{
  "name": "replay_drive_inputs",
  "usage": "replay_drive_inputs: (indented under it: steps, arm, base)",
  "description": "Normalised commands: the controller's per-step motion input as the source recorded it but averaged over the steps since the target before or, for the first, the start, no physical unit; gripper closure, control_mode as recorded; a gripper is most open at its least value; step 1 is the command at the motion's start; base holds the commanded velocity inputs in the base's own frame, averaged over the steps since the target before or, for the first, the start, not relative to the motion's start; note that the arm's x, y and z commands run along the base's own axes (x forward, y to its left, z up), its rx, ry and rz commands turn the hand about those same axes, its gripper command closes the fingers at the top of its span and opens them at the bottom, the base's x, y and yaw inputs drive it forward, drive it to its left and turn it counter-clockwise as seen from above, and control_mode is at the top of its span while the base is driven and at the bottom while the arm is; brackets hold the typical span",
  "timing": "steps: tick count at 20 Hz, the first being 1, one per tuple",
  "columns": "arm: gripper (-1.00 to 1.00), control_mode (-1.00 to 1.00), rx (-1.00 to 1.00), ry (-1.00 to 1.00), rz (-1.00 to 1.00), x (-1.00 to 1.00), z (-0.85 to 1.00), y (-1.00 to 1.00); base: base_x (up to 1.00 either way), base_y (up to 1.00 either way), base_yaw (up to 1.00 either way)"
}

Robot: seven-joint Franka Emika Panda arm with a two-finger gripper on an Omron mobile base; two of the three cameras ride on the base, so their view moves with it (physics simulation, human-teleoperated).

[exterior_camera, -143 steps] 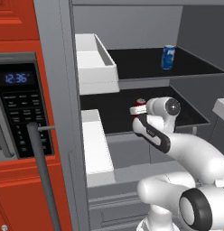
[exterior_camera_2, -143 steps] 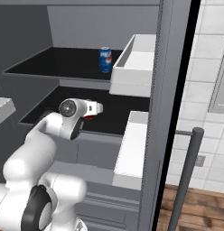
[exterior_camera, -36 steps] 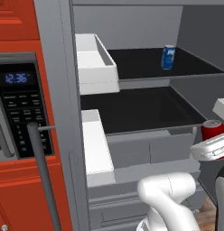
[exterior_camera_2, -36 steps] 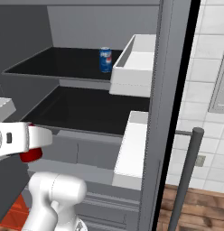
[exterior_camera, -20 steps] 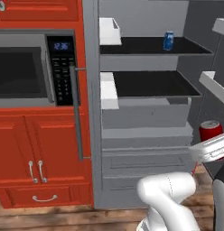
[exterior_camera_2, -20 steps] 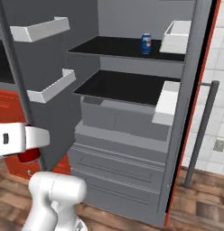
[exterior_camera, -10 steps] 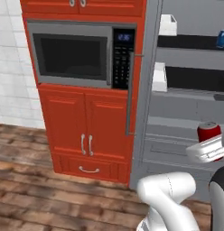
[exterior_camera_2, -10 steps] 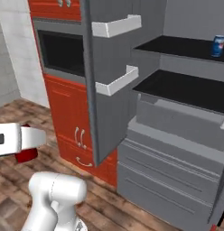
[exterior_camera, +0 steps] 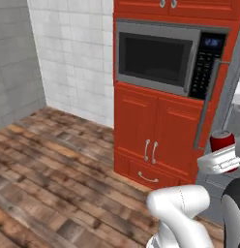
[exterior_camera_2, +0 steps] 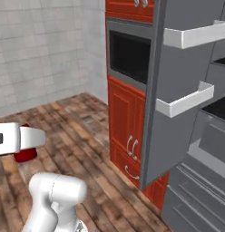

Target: Open the fridge, grab two sodas, and place both sodas inside the bowl with ice on the dining counter.

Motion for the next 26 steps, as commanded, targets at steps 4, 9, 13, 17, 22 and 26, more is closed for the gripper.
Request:
replay_drive_inputs:
  steps: [4,9,13,17,22,26]
  arm:
    - [1.0,1.0,0.0,0.0,0.0,0.0,0.0,0.0]
    - [1.0,1.0,0.0,0.0,0.0,0.0,0.0,0.0]
    - [1.0,1.0,0.0,0.0,0.0,0.0,0.0,0.0]
    - [1.0,1.0,0.0,0.0,0.0,0.0,0.0,0.0]
    - [1.0,1.0,0.0,0.0,0.0,0.0,0.0,0.0]
    - [1.0,1.0,0.0,0.0,0.0,0.0,0.0,0.0]
  base:
    - [0.0,0.53,0.59]
    - [0.01,0.46,0.59]
    - [0.06,0.41,0.59]
    - [0.22,0.36,0.57]
    - [0.33,0.31,0.55]
    - [0.24,0.3,0.54]
